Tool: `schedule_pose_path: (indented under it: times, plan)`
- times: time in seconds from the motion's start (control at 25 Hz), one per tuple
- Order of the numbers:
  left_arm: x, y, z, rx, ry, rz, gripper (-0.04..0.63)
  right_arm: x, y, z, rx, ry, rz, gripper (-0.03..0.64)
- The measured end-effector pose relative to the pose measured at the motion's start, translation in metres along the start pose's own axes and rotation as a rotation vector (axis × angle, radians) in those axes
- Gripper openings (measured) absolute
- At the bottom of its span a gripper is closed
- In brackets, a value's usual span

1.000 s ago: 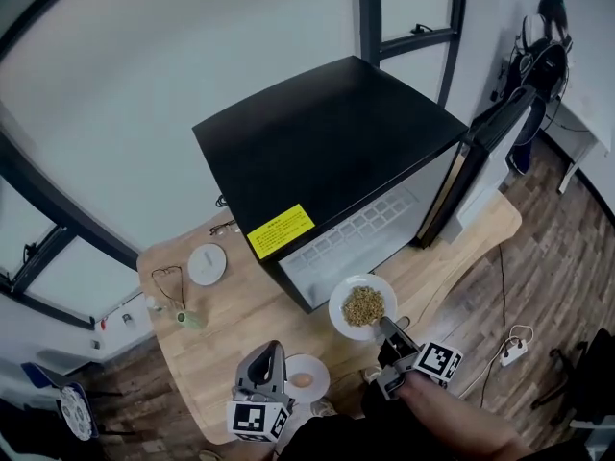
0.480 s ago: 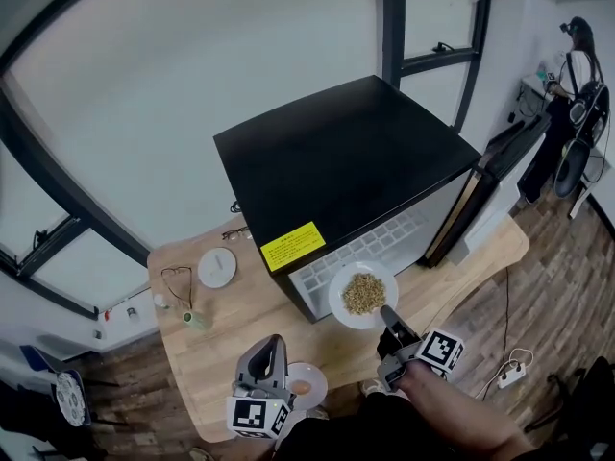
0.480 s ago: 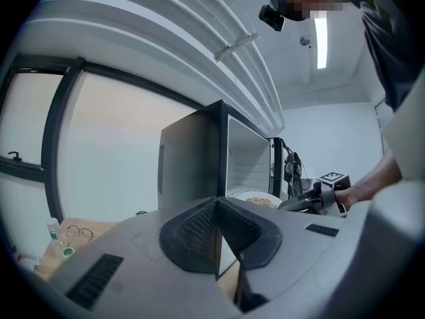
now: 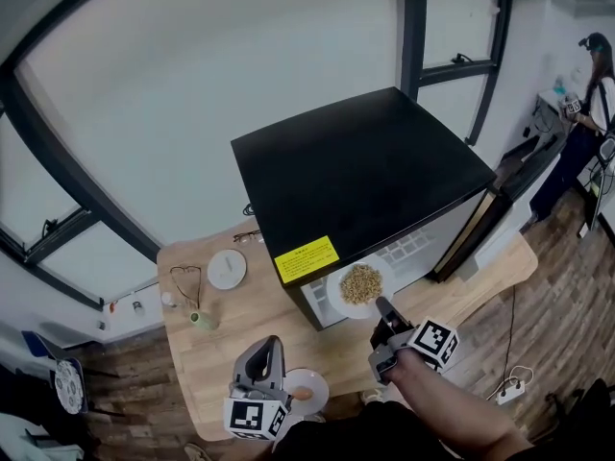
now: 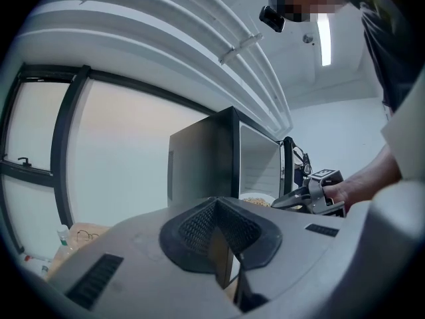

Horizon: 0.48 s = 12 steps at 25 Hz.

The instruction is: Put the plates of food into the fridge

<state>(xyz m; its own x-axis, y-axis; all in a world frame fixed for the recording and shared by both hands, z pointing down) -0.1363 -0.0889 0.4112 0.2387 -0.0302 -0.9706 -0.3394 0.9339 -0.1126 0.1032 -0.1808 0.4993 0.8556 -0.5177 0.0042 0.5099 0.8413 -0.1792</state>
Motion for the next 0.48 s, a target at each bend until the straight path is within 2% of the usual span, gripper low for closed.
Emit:
schedule_pose_path:
  times: [0.32,0.48]
  plan:
    - [-0.003,0.007,-0.018,0.041,-0.015,-0.038,0.005,-0.003,-0.031,-0.005,-0.038,0.003,-0.004,0.031]
    - [-0.005,0.010,-0.028,0.061,-0.024,-0.049,0.005,-0.002,-0.048,-0.013,-0.058,0.064,-0.010,0.031]
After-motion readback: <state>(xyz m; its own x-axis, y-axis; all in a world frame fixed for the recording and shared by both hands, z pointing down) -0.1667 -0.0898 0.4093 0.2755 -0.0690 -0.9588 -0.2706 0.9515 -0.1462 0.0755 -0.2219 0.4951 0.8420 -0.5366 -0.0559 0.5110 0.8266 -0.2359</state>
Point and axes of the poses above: the fingertips, and each gripper's own axes: y backward along the fingers, z to its right, x out of its top, the point moved 2 cm from there along y, backward along the fingers, and after that the axes turned 14 degrees about -y, right-handed, at the moved point
